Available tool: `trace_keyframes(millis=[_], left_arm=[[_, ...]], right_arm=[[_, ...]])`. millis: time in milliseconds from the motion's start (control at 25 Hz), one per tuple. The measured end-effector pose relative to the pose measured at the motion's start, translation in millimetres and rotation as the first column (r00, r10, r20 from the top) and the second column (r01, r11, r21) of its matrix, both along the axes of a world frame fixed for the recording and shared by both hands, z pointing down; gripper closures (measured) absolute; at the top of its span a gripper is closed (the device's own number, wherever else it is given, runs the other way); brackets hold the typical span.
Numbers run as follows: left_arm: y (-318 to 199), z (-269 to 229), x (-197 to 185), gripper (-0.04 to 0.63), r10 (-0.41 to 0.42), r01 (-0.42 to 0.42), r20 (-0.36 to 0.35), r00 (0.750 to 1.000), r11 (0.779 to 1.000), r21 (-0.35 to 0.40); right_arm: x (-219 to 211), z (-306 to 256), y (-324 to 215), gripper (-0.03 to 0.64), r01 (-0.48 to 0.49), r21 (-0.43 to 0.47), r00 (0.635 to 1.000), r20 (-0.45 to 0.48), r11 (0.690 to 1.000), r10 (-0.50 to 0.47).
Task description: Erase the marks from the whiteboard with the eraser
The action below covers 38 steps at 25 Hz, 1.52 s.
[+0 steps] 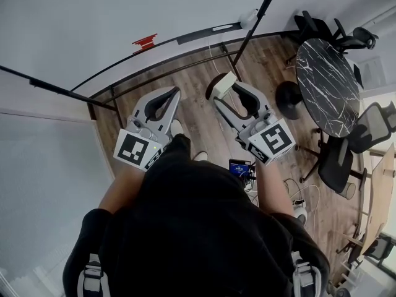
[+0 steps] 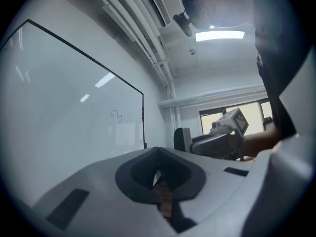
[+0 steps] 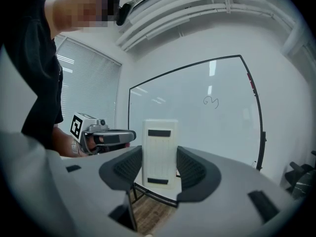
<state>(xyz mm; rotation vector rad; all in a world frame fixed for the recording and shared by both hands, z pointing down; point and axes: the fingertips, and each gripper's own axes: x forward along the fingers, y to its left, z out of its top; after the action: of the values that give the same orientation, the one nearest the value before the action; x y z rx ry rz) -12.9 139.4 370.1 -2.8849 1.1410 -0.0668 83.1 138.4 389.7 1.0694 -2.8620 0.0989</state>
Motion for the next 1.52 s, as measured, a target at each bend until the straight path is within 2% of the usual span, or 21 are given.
trace_keyframes(millis=[560,1160,1520], left_arm=[[-95,-9,-19,0.591,0.025,-0.025,-0.021,0.999,1.000,0.019],[-201,-12,-60,0.591,0.059,-0.059,-0.035,0.998,0.998,0.016],[-244,-18,-78,0.591,0.109,-0.107,-0.053,0.993,0.994,0.029]], right_arm=[[-21,-16,-91,0.397,-0.023,0.024,0.999,-0.029,0.999,0.024],[-62,-25,-190,0.397,-0.083,0.029,0.995,-0.059,0.996,0.085],[-70,-40,-230,0.397,-0.176,0.075,0.983,-0.047,0.981,0.180]])
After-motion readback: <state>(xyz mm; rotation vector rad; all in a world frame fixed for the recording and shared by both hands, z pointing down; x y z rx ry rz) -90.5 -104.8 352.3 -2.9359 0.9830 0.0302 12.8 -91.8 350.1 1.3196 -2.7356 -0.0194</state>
